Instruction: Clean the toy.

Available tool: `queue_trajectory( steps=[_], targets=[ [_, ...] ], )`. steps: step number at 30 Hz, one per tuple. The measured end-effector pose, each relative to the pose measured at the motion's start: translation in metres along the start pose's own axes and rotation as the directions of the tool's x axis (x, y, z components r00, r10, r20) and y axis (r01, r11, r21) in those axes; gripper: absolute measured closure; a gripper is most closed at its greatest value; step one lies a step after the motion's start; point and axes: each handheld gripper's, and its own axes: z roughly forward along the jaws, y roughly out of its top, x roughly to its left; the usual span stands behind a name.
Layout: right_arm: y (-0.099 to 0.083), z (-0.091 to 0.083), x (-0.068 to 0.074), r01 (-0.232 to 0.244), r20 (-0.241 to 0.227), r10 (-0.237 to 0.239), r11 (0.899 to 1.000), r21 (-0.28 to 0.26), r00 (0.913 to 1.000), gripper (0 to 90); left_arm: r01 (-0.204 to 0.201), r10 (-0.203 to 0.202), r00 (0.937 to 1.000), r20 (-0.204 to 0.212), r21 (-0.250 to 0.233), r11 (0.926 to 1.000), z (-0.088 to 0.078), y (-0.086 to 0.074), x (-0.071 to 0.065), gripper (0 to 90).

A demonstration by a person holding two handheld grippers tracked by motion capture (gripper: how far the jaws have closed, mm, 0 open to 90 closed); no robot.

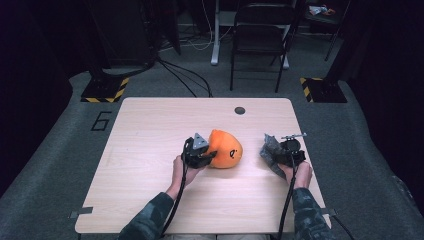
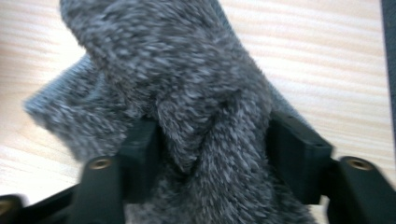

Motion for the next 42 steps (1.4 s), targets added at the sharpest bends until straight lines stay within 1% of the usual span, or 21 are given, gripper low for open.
queue_trajectory(
  steps=[1,4,5,7,10,11,13,15,16,21,24,27,29,31,33,35,36,38,40,41,42],
  targets=[
    [0.001,-0.001,-0.001,0.019,0.002,-0.019,1.0,-0.014,0.9998,30.2,0.022,-0.022,0.9998,-0.003,-0.002,0.9998,0.0,-0.001,0.003,65.1],
    [0.001,-0.007,-0.003,0.03,0.0,-0.03,0.999,-0.043,0.9996,19.7,0.057,-0.057,0.9983,-0.007,0.011,0.9983,0.0,-0.002,0.01,62.1],
    [0.0,-0.009,-0.003,0.02,-0.008,-0.021,0.998,-0.051,0.9997,17.3,0.078,-0.078,0.9969,-0.01,0.007,0.9969,0.001,-0.003,0.013,60.3],
    [-0.001,-0.015,-0.006,0.01,-0.023,-0.012,0.998,-0.068,0.9997,14.6,0.102,-0.102,0.9947,-0.009,0.01,0.9947,0.001,-0.004,0.018,57.9],
    [-0.005,-0.021,-0.011,-0.008,-0.051,0.003,0.996,-0.09,0.9987,14.2,0.122,-0.121,0.9925,-0.013,0.015,0.9925,0.001,-0.005,0.023,52.8],
    [-0.008,-0.024,-0.013,0.001,-0.07,-0.008,0.994,-0.106,0.9975,13.5,0.128,-0.127,0.9915,-0.025,0.009,0.9918,0.002,-0.006,0.024,50.3],
    [-0.014,-0.029,-0.013,0.011,-0.085,-0.021,0.994,-0.113,0.9962,11.5,0.131,-0.131,0.9907,-0.038,0.002,0.9914,0.0,-0.006,0.028,46.8],
    [-0.022,-0.034,-0.012,0.045,-0.08,-0.055,0.991,-0.125,0.9953,9.5,0.142,-0.142,0.9884,-0.055,0.001,0.9899,-0.001,-0.005,0.031,41.2],
    [-0.026,-0.036,-0.012,0.043,-0.088,-0.054,0.991,-0.125,0.9947,8.8,0.142,-0.142,0.9884,-0.055,0.002,0.9898,-0.002,-0.005,0.032,38.5],
    [-0.042,-0.044,-0.012,0.079,-0.11,-0.095,0.987,-0.138,0.9894,7.7,0.145,-0.146,0.9867,-0.071,-0.018,0.9892,-0.005,-0.004,0.033,29.2],
    [-0.049,-0.046,-0.013,0.083,-0.119,-0.099,0.988,-0.133,0.988,7.4,0.152,-0.153,0.985,-0.08,-0.023,0.9882,-0.009,-0.003,0.034,23.8],
    [-0.056,-0.048,-0.014,0.092,-0.114,-0.108,0.986,-0.136,0.9876,7.0,0.158,-0.161,0.9835,-0.083,-0.038,0.9867,-0.017,-0.002,0.036,18.1],
    [-0.061,-0.047,-0.016,0.091,-0.119,-0.107,0.987,-0.135,0.9871,5.8,0.155,-0.158,0.9837,-0.085,-0.048,0.9868,-0.024,-0.003,0.038,16.7],
    [-0.065,-0.046,-0.017,0.096,-0.112,-0.11,0.988,-0.121,0.9875,4.7,0.14,-0.144,0.9851,-0.095,-0.049,0.989,-0.034,-0.006,0.039,16.6],
    [-0.07,-0.045,-0.019,0.099,-0.112,-0.113,0.987,-0.125,0.9873,4.5,0.134,-0.137,0.9857,-0.097,-0.045,0.99,-0.04,-0.01,0.04,16.5],
    [-0.074,-0.043,-0.022,0.097,-0.121,-0.112,0.987,-0.129,0.9862,4.2,0.137,-0.141,0.9841,-0.108,-0.043,0.9897,-0.048,-0.019,0.044,15.9],
    [-0.076,-0.042,-0.022,0.088,-0.122,-0.102,0.989,-0.117,0.9873,4.0,0.136,-0.14,0.9836,-0.114,-0.035,0.99,-0.05,-0.023,0.046,15.8],
    [-0.08,-0.04,-0.023,0.101,-0.118,-0.113,0.989,-0.107,0.9865,3.6,0.148,-0.149,0.9806,-0.127,-0.02,0.9888,-0.054,-0.035,0.05,14.5],
    [-0.083,-0.037,-0.025,0.113,-0.114,-0.124,0.988,-0.106,0.9857,3.0,0.146,-0.142,0.9784,-0.15,0.018,0.9891,-0.055,-0.047,0.054,13.9],
    [-0.085,-0.036,-0.025,0.091,-0.114,-0.103,0.991,-0.102,0.9881,3.1,0.162,-0.155,0.976,-0.152,0.031,0.9863,-0.055,-0.053,0.056,12.5],
    [-0.086,-0.034,-0.027,0.091,-0.118,-0.103,0.991,-0.1,0.9876,3.1,0.17,-0.162,0.975,-0.152,0.038,0.9847,-0.055,-0.058,0.058,12.3]
  ],
)
